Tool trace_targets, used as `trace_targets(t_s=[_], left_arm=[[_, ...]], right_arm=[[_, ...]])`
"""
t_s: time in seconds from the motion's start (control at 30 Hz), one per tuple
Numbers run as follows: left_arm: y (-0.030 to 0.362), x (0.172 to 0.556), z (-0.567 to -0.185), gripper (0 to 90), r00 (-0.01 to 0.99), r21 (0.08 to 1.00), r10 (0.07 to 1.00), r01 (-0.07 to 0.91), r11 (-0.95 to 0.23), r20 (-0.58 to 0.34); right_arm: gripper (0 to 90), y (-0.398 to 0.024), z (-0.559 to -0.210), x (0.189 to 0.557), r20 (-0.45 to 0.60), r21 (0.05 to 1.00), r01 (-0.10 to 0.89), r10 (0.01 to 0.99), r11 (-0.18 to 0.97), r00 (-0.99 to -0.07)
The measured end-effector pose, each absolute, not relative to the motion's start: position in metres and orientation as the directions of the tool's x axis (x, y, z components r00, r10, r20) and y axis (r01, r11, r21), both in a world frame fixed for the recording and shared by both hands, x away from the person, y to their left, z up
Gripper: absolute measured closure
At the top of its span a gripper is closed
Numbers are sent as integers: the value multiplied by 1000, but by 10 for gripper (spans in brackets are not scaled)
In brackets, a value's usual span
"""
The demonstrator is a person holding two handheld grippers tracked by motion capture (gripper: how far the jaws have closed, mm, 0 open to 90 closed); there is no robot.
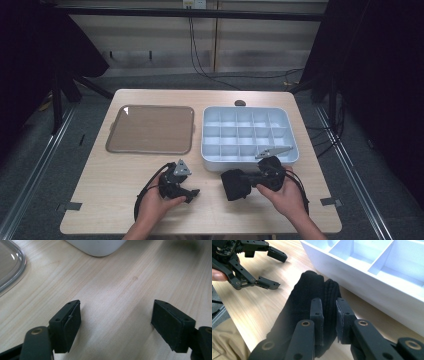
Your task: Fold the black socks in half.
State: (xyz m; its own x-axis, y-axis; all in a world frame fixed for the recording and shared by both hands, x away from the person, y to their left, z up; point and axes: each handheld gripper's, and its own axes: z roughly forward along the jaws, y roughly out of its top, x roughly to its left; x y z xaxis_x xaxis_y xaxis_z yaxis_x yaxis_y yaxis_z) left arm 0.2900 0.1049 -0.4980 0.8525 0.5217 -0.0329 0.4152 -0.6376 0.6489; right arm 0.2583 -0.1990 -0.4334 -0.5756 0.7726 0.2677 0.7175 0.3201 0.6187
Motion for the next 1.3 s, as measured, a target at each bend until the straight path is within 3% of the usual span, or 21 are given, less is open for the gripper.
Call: trace_targets(t_s=[0.57,1.3], left_arm=[[111,286,-506,164,862,703,506,375,-605,-25],[113,285,-509,155,862,726,505,367,-582,-30]], right_arm=[[782,-209,-420,258,266,617,719,776,319,-572],[781,-227,-396,260,250,626,711,781,320,-572]])
